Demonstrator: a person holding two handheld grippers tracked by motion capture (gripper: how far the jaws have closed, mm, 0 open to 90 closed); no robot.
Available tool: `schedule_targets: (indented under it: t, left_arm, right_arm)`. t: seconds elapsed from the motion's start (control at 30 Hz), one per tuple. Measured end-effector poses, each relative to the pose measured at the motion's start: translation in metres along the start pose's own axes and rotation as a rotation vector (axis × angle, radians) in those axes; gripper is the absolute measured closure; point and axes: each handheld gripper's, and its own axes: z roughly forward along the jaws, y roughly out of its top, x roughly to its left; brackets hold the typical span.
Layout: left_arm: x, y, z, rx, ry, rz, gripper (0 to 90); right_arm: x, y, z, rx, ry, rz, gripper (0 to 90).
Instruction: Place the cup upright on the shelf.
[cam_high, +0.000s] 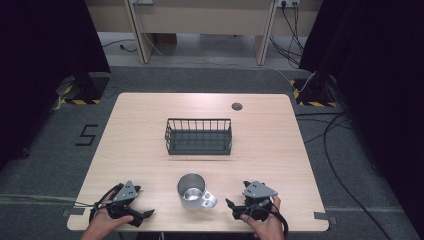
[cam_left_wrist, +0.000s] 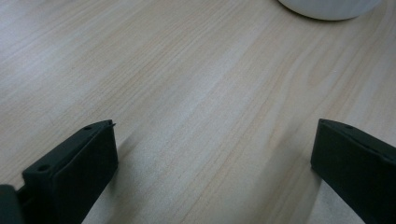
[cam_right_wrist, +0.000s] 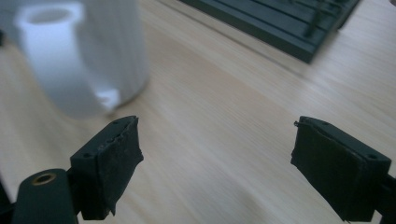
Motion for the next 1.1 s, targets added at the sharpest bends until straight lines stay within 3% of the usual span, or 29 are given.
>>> schedule_targets:
  t: [0.23,0.4,0.6,0.77,1.1]
  left_arm:
    - [0.0,0.0,0.0,0.001,-0.001,0.001,0.0]
    - [0.0,0.0,0.0,0.001,-0.001,0.001,0.0]
    - [0.0,0.0,0.0,0.001,-0.001,0.001,0.0]
    - [0.0,0.0,0.0,0.0,-0.001,0.0,0.0]
    - [0.0,0.0,0.0,0.0,-0.001,0.0,0.0]
  right_arm:
    - [0.024,0.013,-0.005,-0.062,0.101,-0.058,15.1]
    - [0.033,0.018,-0.004,-0.083,0.115,-0.072,15.1]
    - [0.036,0.018,0.003,-0.093,0.104,-0.088,15.9]
    - [0.03,0.016,0.005,-0.099,0.084,-0.063,15.9]
    - [0.021,0.018,0.008,-0.112,0.043,-0.067,16.8]
